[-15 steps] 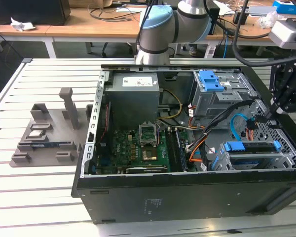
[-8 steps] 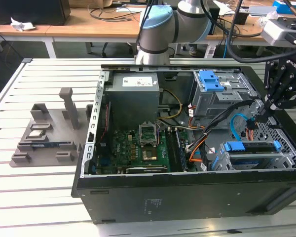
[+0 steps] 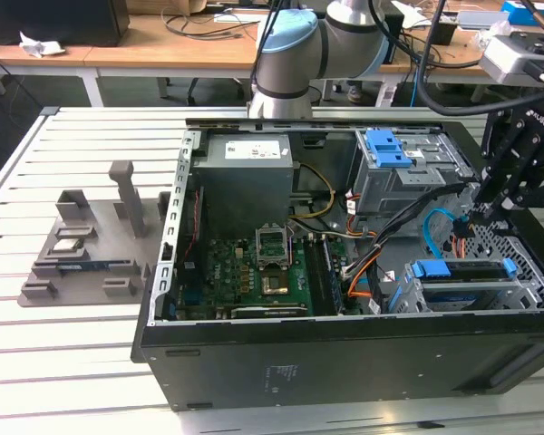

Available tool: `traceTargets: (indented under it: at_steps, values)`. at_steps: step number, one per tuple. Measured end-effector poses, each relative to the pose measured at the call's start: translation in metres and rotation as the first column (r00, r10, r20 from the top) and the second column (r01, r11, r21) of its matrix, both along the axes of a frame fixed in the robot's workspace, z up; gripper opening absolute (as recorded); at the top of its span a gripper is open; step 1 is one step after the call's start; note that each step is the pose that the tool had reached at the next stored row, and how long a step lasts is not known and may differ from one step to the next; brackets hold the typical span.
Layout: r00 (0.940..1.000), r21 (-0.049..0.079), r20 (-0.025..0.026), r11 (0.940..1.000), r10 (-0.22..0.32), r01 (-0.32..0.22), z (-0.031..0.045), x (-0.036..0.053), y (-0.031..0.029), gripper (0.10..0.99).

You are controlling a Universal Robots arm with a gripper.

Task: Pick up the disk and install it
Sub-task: 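Insert the first disk wire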

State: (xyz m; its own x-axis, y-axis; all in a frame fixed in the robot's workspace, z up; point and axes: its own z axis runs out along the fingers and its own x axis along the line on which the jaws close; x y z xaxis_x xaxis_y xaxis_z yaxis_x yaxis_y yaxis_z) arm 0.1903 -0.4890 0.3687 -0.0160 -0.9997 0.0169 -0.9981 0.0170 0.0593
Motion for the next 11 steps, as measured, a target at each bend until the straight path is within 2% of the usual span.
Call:
traceTargets:
  at_steps: [2, 3, 5, 6, 9, 11]
  values:
    - [1.0, 0.0, 0.0, 1.0, 0.0, 0.0, 0.0, 0.0, 0.002, 0.361]
    - [1.0, 0.0, 0.0, 1.0, 0.0, 0.0, -0.0001, 0.0, 0.0049, 0.361]
    - [1.0, 0.0, -0.0001, 1.0, 0.0, 0.0, -0.0005, -0.0001, 0.0157, 0.361]
    - [1.0, -0.001, -0.0001, 1.0, 0.0, 0.0, -0.0019, -0.0001, 0.0176, 0.361]
    - [1.0, -0.005, -0.0001, 1.0, 0.0, 0.0, -0.0068, 0.0, 0.0192, 0.361]
    - [1.0, -0.015, -0.0001, 0.9999, 0.0, 0.0, -0.0085, 0.0, 0.0192, 0.361]
